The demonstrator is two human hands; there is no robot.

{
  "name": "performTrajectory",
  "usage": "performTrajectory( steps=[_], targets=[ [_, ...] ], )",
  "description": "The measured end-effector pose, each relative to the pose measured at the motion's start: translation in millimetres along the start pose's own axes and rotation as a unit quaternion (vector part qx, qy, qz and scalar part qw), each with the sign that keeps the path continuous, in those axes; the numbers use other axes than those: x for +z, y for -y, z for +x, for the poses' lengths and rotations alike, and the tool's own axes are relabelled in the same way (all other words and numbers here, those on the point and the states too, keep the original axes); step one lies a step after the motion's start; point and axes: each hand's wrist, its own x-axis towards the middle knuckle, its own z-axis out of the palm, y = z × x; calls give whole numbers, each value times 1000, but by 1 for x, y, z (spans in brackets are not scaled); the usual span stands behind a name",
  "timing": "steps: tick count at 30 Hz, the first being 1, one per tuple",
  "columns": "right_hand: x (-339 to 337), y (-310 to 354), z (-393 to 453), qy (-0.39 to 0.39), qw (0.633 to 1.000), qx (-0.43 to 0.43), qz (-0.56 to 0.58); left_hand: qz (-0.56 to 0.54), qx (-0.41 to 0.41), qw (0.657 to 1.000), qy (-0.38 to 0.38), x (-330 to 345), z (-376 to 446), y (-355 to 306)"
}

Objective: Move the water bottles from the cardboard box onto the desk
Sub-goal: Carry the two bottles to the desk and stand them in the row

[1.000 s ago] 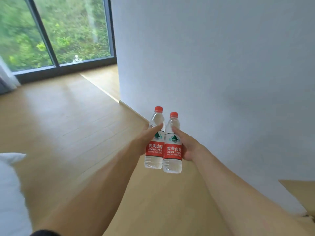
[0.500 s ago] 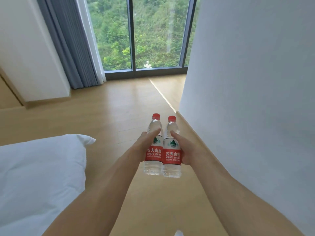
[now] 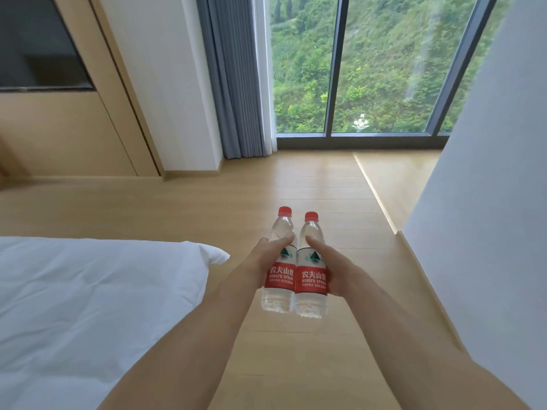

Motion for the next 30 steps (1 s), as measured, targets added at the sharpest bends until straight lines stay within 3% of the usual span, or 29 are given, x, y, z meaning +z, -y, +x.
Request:
performTrajectory(
  steps=[16, 30],
  targets=[
    [-4, 122, 148, 23, 998, 27, -58, -64, 26, 995, -70, -25, 141, -73],
    [84, 266, 358, 22, 995, 26, -92, -99, 23, 993, -67, -162, 328, -206]
  ],
)
